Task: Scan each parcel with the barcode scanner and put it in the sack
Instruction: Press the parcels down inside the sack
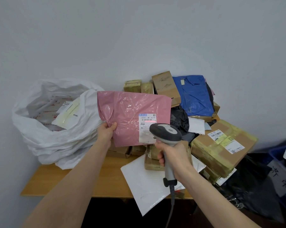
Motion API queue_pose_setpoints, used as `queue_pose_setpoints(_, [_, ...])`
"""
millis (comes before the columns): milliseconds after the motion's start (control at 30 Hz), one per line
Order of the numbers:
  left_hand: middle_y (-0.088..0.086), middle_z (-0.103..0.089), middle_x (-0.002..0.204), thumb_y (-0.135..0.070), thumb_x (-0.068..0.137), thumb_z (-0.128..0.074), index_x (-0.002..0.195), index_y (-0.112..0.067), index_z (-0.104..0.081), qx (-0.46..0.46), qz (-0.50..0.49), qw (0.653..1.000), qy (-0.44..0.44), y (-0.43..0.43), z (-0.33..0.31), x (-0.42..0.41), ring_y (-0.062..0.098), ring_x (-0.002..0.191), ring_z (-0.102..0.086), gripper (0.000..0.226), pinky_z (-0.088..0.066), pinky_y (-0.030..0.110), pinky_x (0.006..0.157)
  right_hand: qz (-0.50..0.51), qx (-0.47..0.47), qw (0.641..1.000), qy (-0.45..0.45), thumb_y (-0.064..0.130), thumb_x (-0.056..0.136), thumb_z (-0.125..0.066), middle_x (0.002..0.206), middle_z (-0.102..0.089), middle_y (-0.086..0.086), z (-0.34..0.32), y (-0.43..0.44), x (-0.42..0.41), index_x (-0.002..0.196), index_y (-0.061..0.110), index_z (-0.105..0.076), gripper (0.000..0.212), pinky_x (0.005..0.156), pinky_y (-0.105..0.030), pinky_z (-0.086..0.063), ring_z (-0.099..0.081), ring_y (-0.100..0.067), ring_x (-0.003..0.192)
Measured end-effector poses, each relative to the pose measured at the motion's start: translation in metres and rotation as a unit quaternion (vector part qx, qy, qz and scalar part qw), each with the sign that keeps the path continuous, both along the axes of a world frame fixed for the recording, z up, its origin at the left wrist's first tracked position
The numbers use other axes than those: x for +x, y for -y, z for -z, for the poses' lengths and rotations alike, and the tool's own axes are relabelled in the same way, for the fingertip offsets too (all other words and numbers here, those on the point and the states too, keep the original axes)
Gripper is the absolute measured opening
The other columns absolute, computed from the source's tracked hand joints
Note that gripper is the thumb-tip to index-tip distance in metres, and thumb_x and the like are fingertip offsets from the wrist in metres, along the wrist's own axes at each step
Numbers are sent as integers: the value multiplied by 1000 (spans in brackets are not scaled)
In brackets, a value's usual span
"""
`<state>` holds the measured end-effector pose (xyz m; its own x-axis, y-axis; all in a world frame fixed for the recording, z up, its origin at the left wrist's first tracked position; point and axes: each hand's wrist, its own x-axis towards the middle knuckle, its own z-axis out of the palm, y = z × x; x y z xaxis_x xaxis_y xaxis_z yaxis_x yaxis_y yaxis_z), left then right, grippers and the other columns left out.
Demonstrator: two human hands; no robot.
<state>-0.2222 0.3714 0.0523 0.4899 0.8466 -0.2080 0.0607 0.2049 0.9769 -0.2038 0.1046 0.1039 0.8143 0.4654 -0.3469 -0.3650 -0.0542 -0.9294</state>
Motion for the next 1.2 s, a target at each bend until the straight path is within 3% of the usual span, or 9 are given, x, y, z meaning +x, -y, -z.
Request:
queue_pose_setpoints(433, [12, -64, 122, -9, 90, -65, 126, -4, -57, -31, 11, 999, 17, -15, 4, -6, 28, 113, -60, 38, -46, 43, 103, -1, -6, 1000, 18, 8, 81, -68, 48, -56, -8, 2, -13, -3, 66, 3, -60, 18, 40, -22, -39, -46, -15, 35])
queue_pose_setpoints(700, [12, -66, 119, -13, 90, -67, 119, -7, -62, -34, 13, 999, 7, -29, 4, -13, 30, 112, -61, 30, -47, 48, 101, -2, -3, 1000, 16, 8, 83, -68, 49, -56, -8, 4, -26, -9, 85, -1, -62, 12, 41, -24, -40, -47, -15, 37])
queue_pose_setpoints(767, [14, -65, 120, -12, 91, -66, 119, -6, -61, -22, 16, 1000, 2, -32, 4, -15, 29, 110, -61, 29, -47, 45, 101, -7, -1, 1000, 13, 9, 83, -68, 49, -56, -8, 3, -29, -11, 82, -1, -62, 11, 41, -24, -40, -47, -15, 37])
queue_pose_setpoints(933, [13, -64, 120, -12, 93, -62, 126, -1, -57, -1, 10, 1000, -10, -39, -5, -24, 21, 99, -61, 35, -51, 30, 85, -16, 38, 999, -7, 8, 86, -66, 51, -56, -8, -2, -47, -17, 82, 3, -62, 8, 41, -24, -42, -48, -15, 39])
queue_pose_setpoints(1033, [3, -65, 99, -10, 94, -61, 118, -6, -60, -21, -4, 1000, 2, -43, -13, -36, 14, 80, -62, 24, -54, 19, 58, -15, 56, 998, -23, 10, 88, -67, 52, -58, -7, -7, -65, -15, 82, 4, -61, 10, 42, -25, -44, -50, -13, 40])
queue_pose_setpoints(1067, [1, -65, 95, -10, 94, -60, 114, -7, -60, -26, -10, 1000, 7, -44, -17, -40, 13, 79, -62, 20, -54, 19, 55, -15, 64, 997, -27, 10, 87, -67, 52, -58, -7, -9, -72, -14, 82, 4, -61, 10, 42, -24, -44, -50, -13, 41])
queue_pose_setpoints(1200, [4, -62, 103, -13, 94, -61, 121, -3, -59, 27, -51, 998, -9, -64, -31, -63, 20, 93, -59, 29, -49, 28, 76, -21, 93, 995, -40, 10, 87, -68, 48, -58, -2, -17, -109, -8, 89, 4, -63, 8, 41, -23, -45, -52, -11, 39])
